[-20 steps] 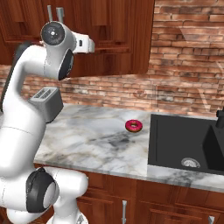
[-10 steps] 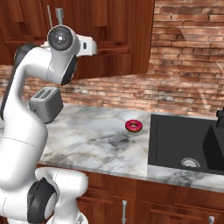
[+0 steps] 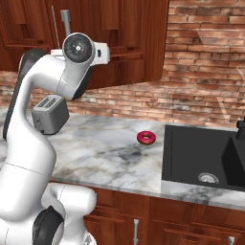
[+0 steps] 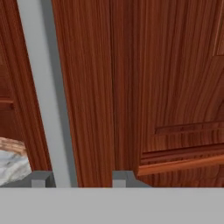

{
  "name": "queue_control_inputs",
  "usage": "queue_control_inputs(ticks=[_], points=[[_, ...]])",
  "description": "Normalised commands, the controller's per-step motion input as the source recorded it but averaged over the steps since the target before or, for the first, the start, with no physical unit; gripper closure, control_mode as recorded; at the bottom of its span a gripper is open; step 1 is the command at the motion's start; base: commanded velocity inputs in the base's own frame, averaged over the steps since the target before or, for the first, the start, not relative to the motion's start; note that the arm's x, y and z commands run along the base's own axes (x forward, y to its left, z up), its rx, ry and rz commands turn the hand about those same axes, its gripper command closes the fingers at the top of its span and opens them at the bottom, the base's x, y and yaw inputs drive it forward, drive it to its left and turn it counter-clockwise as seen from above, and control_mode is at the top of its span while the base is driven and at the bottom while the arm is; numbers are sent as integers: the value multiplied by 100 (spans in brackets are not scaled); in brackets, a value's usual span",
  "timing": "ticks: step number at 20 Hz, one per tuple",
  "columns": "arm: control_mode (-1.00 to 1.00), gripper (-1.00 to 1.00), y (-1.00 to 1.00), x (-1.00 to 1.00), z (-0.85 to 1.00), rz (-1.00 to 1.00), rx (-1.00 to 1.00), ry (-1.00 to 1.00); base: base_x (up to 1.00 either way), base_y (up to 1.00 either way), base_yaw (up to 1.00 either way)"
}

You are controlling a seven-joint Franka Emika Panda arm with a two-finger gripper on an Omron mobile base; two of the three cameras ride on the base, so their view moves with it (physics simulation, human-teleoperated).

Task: Pick the sponge and soap dispenser from the cabinet and place them on the counter.

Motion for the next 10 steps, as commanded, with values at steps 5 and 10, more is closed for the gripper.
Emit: queue_control_inputs(ticks=[5,10], points=[[-100,100,-65,-11,0,9,1,-1,0,0,0],[-100,100,-61,-7,0,9,1,0,0,0,0]])
